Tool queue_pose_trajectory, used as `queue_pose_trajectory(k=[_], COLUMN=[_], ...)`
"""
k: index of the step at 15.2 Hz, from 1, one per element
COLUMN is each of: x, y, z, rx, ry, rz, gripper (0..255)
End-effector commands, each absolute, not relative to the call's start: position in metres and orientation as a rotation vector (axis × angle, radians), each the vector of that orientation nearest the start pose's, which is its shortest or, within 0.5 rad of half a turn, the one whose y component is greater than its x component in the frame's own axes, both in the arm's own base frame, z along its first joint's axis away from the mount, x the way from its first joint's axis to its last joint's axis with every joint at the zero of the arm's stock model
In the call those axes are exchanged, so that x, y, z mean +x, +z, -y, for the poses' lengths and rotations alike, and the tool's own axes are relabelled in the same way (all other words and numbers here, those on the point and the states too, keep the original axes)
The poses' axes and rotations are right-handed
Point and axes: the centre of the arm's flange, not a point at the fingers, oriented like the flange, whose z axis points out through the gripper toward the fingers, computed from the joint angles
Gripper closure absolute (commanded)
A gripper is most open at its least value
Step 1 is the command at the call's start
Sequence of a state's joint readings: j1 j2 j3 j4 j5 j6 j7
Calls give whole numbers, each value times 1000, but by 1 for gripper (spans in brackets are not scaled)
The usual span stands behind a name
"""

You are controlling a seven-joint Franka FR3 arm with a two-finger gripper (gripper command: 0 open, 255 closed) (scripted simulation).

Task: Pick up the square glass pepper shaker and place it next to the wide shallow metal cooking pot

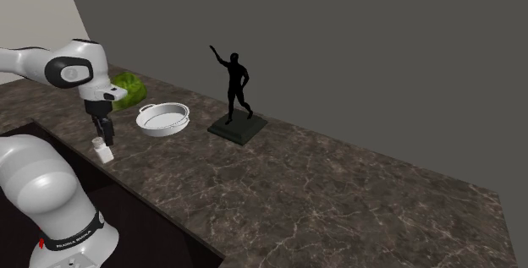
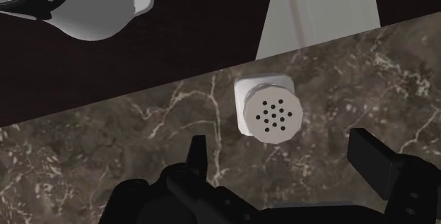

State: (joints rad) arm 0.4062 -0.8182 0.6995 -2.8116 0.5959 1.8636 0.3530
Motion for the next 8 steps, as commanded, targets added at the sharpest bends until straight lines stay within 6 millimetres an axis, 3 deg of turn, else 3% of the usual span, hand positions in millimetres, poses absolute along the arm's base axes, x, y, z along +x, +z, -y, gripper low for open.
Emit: queue_pose_trajectory(k=[1,2,8], x=[135,137,137], y=[380,390,390], z=[-276,-277,-277], rx=[-3160,-3160,-3160], ry=[296,296,296], rz=[441,441,441], gripper=[0,0,0])
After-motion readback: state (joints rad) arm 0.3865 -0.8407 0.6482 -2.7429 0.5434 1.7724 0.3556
